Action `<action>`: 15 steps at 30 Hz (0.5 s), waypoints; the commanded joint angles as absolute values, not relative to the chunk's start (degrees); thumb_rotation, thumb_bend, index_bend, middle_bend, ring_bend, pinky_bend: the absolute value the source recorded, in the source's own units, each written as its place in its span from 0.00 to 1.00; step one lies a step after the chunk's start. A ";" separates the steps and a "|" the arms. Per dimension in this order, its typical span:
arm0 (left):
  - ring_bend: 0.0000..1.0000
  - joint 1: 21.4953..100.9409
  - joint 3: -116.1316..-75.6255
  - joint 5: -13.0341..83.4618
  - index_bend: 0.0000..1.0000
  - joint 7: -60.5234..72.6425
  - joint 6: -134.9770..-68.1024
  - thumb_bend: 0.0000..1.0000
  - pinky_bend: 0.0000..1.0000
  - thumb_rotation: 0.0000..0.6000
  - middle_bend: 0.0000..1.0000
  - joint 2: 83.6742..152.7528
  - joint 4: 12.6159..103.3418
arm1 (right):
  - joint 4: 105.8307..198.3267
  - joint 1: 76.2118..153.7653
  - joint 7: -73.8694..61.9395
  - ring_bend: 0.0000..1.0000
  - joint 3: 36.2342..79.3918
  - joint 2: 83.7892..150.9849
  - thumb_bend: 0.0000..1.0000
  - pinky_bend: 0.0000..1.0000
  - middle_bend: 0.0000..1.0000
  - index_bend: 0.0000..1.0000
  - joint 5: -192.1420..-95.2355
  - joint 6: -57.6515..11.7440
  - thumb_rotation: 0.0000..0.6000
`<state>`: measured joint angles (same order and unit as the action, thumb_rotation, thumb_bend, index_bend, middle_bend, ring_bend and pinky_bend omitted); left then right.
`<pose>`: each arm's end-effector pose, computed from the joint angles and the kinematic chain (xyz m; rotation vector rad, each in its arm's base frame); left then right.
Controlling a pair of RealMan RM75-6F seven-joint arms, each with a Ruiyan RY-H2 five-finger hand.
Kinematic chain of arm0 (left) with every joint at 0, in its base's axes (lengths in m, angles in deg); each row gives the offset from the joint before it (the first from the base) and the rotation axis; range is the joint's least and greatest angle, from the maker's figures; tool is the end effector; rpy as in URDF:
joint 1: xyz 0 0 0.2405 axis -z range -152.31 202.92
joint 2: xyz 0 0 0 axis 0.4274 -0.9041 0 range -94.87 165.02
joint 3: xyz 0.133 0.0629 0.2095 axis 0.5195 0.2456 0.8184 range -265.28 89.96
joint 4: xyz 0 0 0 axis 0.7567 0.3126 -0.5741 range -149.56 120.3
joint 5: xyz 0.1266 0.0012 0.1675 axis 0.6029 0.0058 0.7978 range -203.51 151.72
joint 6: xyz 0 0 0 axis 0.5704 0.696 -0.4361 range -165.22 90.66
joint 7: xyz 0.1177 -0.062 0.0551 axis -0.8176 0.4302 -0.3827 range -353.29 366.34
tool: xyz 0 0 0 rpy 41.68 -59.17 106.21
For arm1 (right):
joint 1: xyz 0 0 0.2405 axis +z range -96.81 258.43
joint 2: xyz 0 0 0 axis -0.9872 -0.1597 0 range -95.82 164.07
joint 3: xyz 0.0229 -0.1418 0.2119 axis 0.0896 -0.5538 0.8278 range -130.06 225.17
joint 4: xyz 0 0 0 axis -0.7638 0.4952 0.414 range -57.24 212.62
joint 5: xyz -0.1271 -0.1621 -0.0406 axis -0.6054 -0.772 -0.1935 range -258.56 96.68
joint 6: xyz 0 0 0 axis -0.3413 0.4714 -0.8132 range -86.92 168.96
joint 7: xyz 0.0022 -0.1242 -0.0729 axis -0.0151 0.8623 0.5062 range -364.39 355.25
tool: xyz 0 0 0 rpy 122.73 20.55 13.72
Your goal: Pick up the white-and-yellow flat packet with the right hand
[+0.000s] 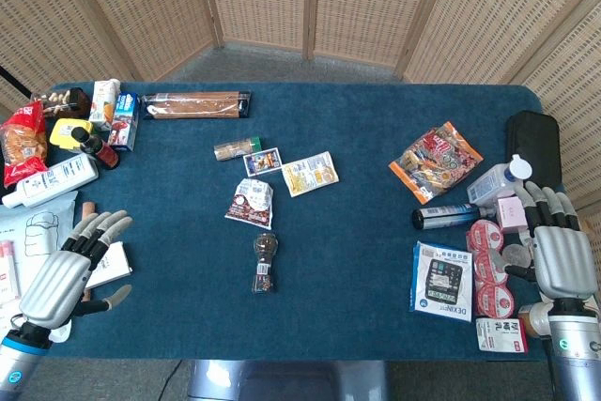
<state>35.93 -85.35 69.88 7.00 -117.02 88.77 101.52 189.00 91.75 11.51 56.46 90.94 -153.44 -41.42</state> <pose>-0.2085 0.1740 0.1532 -1.6288 -1.0811 -1.1327 -0.2528 -0.2220 0.1855 1.3109 -0.8750 0.8579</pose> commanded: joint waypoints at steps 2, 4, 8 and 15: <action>0.00 35.94 -85.29 70.14 0.00 6.99 -116.95 0.30 0.00 1.00 0.00 88.73 101.62 | 189.00 91.69 11.22 0.00 56.32 90.99 0.23 0.00 0.00 0.00 -153.58 -41.22 0.84; 0.00 35.84 -85.16 70.38 0.00 6.97 -117.03 0.30 0.00 1.00 0.00 88.75 101.63 | 188.99 91.73 11.05 0.00 56.22 90.91 0.23 0.00 0.00 0.00 -153.98 -41.03 0.83; 0.00 35.43 -84.95 70.96 0.00 7.10 -117.67 0.30 0.00 1.00 0.00 88.72 101.47 | 188.96 91.52 10.48 0.00 56.15 90.72 0.23 0.00 0.00 0.00 -154.99 -41.41 0.84; 0.00 35.84 -85.28 70.79 0.00 7.32 -117.19 0.30 0.00 1.00 0.00 88.31 101.44 | 189.13 91.49 10.73 0.00 56.17 91.06 0.23 0.00 0.00 0.00 -155.00 -41.39 0.83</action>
<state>35.79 -85.24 70.81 7.32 -117.24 88.34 101.43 189.11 91.48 10.69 56.19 91.03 -155.02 -41.43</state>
